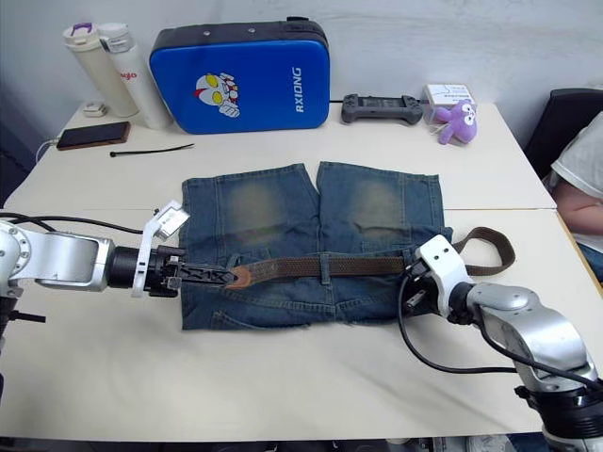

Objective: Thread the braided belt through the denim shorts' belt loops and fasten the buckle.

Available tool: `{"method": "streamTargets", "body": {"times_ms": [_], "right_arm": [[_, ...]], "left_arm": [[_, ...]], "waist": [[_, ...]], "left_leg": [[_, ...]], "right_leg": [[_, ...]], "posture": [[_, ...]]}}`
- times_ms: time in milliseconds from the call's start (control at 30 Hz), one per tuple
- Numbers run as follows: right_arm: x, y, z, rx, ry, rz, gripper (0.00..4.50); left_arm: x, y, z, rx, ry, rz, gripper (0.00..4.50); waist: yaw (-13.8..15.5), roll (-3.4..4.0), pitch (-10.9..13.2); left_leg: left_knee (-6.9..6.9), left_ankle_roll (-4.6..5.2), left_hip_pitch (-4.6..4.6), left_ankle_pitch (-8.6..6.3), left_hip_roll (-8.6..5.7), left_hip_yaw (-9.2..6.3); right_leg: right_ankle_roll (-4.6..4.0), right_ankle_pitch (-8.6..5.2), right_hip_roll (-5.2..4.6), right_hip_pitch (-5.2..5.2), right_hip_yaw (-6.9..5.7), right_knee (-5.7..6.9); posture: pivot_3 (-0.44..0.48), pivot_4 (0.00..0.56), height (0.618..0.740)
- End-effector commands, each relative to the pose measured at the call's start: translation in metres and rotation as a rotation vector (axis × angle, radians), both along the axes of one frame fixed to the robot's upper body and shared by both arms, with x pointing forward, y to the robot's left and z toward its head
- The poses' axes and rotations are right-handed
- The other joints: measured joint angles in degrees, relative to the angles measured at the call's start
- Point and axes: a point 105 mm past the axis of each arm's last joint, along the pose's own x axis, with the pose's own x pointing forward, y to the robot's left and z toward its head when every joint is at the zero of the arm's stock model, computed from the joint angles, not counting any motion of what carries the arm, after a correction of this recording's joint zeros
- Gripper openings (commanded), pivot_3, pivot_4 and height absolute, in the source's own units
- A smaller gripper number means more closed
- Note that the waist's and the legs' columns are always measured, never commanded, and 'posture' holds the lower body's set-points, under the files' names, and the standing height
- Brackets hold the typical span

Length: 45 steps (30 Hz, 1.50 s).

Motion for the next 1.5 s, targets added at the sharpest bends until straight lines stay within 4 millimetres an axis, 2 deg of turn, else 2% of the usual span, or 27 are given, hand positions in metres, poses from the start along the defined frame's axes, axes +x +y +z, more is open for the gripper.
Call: {"method": "streamTargets", "body": {"times_ms": [33,167,300,433,600,633,667,767,833,933,1000,1033,1100,1167,1200,1233,1367,1500], "right_arm": [[-0.001,-0.012,-0.018,-0.032,0.063,-0.059,0.00],[-0.004,-0.013,-0.014,-0.035,0.058,-0.050,0.00],[-0.009,-0.012,-0.002,-0.043,0.012,0.020,0.00],[-0.023,0.010,0.030,-0.012,-0.104,0.228,0.00],[-0.040,0.018,0.044,-0.068,-0.106,0.377,1.74],[-0.046,0.026,0.045,-0.118,-0.115,0.456,2.30],[-0.049,0.032,0.044,-0.164,-0.128,0.519,2.59],[-0.056,0.037,0.035,-0.264,-0.100,0.631,4.00],[-0.058,0.036,0.028,-0.298,-0.068,0.660,4.00],[-0.048,0.029,0.012,-0.338,-0.047,0.614,4.00],[-0.036,0.023,0.007,-0.354,-0.051,0.561,3.47],[-0.032,0.021,0.006,-0.354,-0.054,0.540,3.15],[-0.025,0.015,0.007,-0.345,-0.059,0.499,2.16],[-0.023,0.001,0.008,-0.357,-0.047,0.467,1.16],[-0.022,-0.010,0.009,-0.370,-0.038,0.443,0.84],[-0.020,-0.021,0.009,-0.382,-0.032,0.418,0.20],[-0.007,-0.060,0.013,-0.433,-0.038,0.320,0.09],[0.010,-0.079,0.013,-0.470,-0.063,0.279,0.09]], "left_arm": [[0.022,0.018,-0.001,0.017,-0.056,0.127,0.90],[0.031,0.034,0.000,0.024,-0.056,0.182,2.63],[0.027,0.031,0.010,0.010,-0.086,0.120,4.40],[0.021,0.024,0.029,-0.017,-0.171,0.025,4.46],[0.021,0.019,0.037,0.025,-0.308,-0.069,4.50],[0.014,0.014,0.038,0.021,-0.345,-0.142,4.50],[0.007,0.008,0.039,0.007,-0.378,-0.211,4.50],[-0.007,0.001,0.039,-0.001,-0.442,-0.364,4.50],[-0.011,0.000,0.038,0.015,-0.468,-0.423,4.50],[-0.011,0.000,0.038,0.026,-0.482,-0.450,4.50],[-0.008,0.001,0.034,0.049,-0.484,-0.441,4.50],[-0.008,0.001,0.032,0.055,-0.484,-0.438,4.50],[-0.009,0.000,0.029,0.056,-0.479,-0.445,4.50],[-0.013,-0.003,0.028,0.039,-0.473,-0.447,4.50],[-0.014,-0.004,0.028,0.032,-0.472,-0.448,4.50],[-0.015,-0.005,0.027,0.022,-0.470,-0.446,4.50],[-0.014,-0.012,0.020,-0.006,-0.454,-0.437,4.50],[-0.010,-0.022,0.012,-0.024,-0.446,-0.441,4.50]], "waist": [[0.0,0.00,0.0],[0.0,-0.03,0.0],[0.1,-0.03,0.0],[0.3,0.06,0.0],[-0.2,0.26,0.2],[-0.2,0.26,0.2],[-0.3,0.29,0.2],[-0.2,0.31,0.2],[0.0,0.31,0.2],[0.0,0.31,0.2],[0.0,0.31,0.2],[0.0,0.31,0.2],[0.0,0.31,0.2],[0.0,0.31,0.2],[0.0,0.31,0.2],[0.2,0.31,0.2],[0.6,0.31,0.2],[0.4,0.31,0.2]], "left_leg": [[-0.01,0.00,0.01,0.00,0.00,0.00],[-0.04,0.03,0.01,-0.01,0.00,0.01],[-0.05,0.05,-0.03,-0.03,0.00,0.02],[-0.16,0.06,-0.14,-0.04,-0.03,-0.01],[-0.21,0.03,-0.23,-0.03,-0.02,0.02],[-0.21,0.04,-0.20,-0.04,-0.02,0.04],[-0.21,0.03,-0.20,-0.04,-0.01,0.04],[-0.27,-0.01,-0.19,-0.02,0.01,0.02],[-0.26,0.00,-0.20,-0.03,0.00,0.01],[-0.24,0.07,-0.20,-0.06,0.00,0.02],[-0.21,0.11,-0.21,-0.07,0.00,0.02],[-0.20,0.13,-0.22,-0.08,0.00,0.02],[-0.20,0.13,-0.22,-0.08,0.00,0.02],[-0.21,0.14,-0.22,-0.09,0.00,0.02],[-0.21,0.14,-0.22,-0.09,0.00,0.02],[-0.19,0.14,-0.24,-0.09,0.00,0.02],[-0.04,0.44,-0.23,-0.24,-0.01,0.02],[0.06,0.47,-0.22,-0.25,-0.02,0.03]], "right_leg": [[0.00,0.00,0.00,0.00,0.00,0.00],[0.00,0.00,0.01,-0.02,0.00,-0.01],[0.00,0.00,-0.01,-0.02,0.00,-0.06],[0.00,0.00,-0.03,-0.11,-0.03,-0.19],[0.00,0.00,-0.01,-0.21,0.00,-0.21],[0.00,0.00,0.00,-0.20,0.02,-0.19],[0.00,0.00,0.01,-0.20,0.01,-0.19],[-0.01,-0.01,0.02,-0.21,-0.01,-0.24],[-0.02,-0.01,0.01,-0.18,-0.02,-0.29],[-0.02,-0.01,-0.01,-0.17,-0.01,-0.32],[-0.02,-0.01,-0.01,-0.15,-0.01,-0.32],[-0.02,-0.01,-0.02,-0.15,-0.01,-0.32],[-0.02,-0.01,-0.01,-0.16,-0.01,-0.31],[-0.02,-0.01,-0.01,-0.15,-0.01,-0.30],[-0.02,-0.01,-0.01,-0.15,-0.01,-0.30],[-0.02,-0.01,-0.01,-0.15,-0.02,-0.31],[0.02,0.00,-0.04,-0.04,-0.03,-0.31],[0.08,0.04,-0.03,0.00,-0.01,-0.28]], "posture": [[0.000,0.150,0.739],[0.000,0.150,0.739],[0.000,0.150,0.739],[0.000,0.150,0.739],[0.000,0.150,0.739],[0.000,0.150,0.739],[0.000,0.150,0.739],[0.000,0.150,0.739],[0.000,0.150,0.739],[0.000,0.150,0.739],[0.000,0.150,0.739],[0.000,0.150,0.739],[0.000,0.150,0.739],[0.000,0.150,0.739],[0.000,0.150,0.739],[0.000,0.150,0.739],[0.000,0.150,0.739],[0.000,0.150,0.739]]}}
